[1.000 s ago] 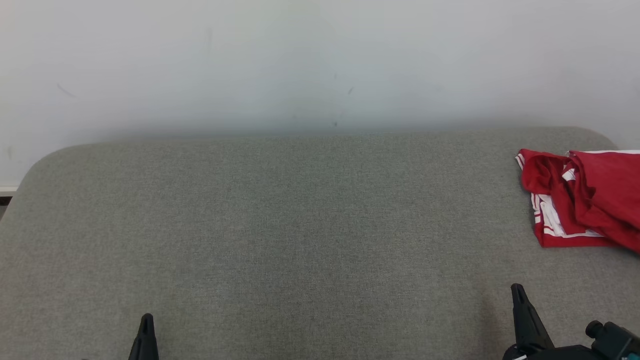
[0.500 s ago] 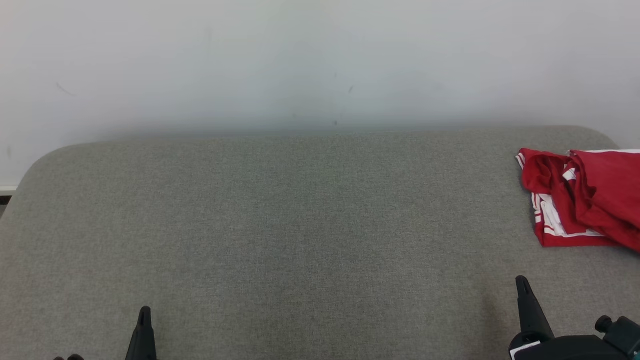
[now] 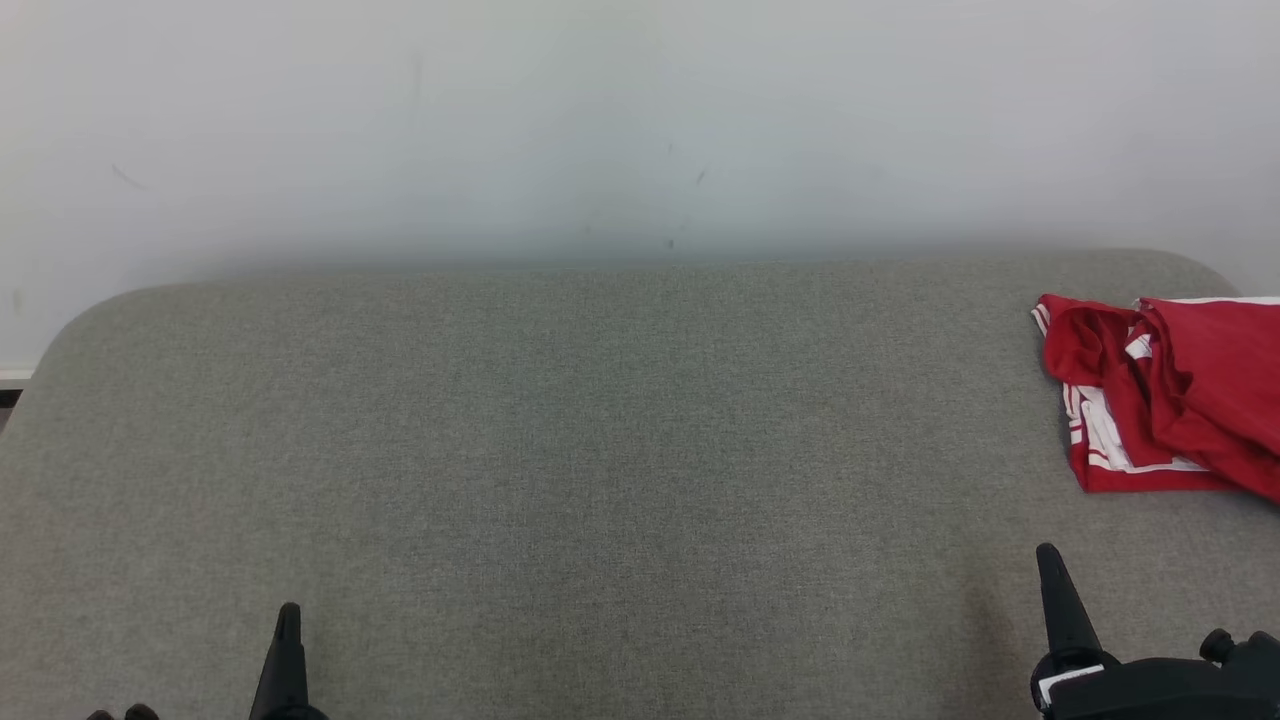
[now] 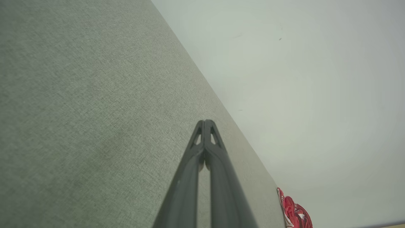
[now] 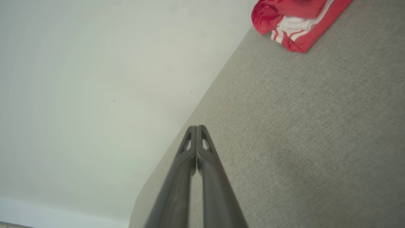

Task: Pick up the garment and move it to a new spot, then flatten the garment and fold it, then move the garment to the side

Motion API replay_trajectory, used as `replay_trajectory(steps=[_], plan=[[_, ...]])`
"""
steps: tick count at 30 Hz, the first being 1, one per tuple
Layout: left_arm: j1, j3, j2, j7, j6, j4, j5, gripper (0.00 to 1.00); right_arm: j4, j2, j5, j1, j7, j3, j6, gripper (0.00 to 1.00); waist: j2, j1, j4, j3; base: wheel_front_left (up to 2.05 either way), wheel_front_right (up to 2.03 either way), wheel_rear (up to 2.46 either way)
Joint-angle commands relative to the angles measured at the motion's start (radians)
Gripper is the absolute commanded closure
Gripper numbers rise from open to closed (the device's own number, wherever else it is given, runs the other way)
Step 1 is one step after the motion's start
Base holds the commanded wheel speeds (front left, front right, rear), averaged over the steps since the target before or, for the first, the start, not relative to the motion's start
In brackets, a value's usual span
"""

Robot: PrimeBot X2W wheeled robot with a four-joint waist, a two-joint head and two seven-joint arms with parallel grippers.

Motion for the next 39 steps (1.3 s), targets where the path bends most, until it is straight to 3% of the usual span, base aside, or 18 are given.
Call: replay_trajectory(steps=[1, 39], plan=[[-0.028, 0.007, 0.001, 0.007, -0.007, -0.007, -0.03, 1.0, -0.006, 0.0, 0.031, -0.022, 0.008, -0.007, -0.001, 1.0, 0.0, -0.0001, 0.0, 0.0, 0.0, 0.0, 0.0], [-0.081, 0.028, 0.0, 0.099, -0.014, 0.02, -0.384, 1.0, 0.012, 0.019, 0.366, -0.065, 0.097, -0.055, -0.002, 1.0, 0.0, -0.0001, -0.001, 0.008, 0.0, 0.0, 0.0]])
